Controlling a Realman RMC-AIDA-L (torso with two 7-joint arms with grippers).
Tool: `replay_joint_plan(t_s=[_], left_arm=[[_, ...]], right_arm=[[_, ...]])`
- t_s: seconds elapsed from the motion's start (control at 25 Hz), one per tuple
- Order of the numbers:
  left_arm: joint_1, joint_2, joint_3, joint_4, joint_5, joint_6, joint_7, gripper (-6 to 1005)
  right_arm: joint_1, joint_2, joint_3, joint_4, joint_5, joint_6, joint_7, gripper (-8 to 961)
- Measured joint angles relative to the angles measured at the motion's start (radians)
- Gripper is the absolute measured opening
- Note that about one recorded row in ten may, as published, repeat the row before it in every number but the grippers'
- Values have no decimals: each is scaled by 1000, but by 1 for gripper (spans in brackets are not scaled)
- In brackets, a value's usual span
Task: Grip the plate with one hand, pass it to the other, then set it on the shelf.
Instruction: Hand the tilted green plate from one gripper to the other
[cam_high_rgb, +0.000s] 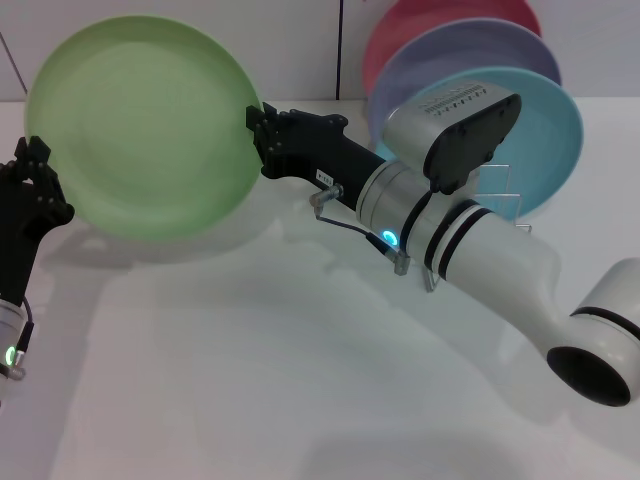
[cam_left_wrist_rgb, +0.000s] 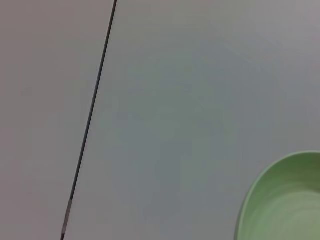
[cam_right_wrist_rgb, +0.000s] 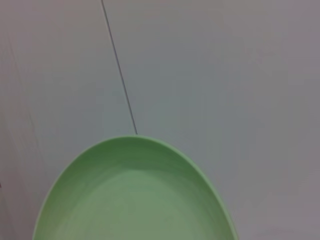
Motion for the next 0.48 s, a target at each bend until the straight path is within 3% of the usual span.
replay_joint_plan(t_s=[0.48], left_arm=[[8,0,4,0,1,-5,0,50]], right_arm=[[-1,0,1,0,0,0,1,54]])
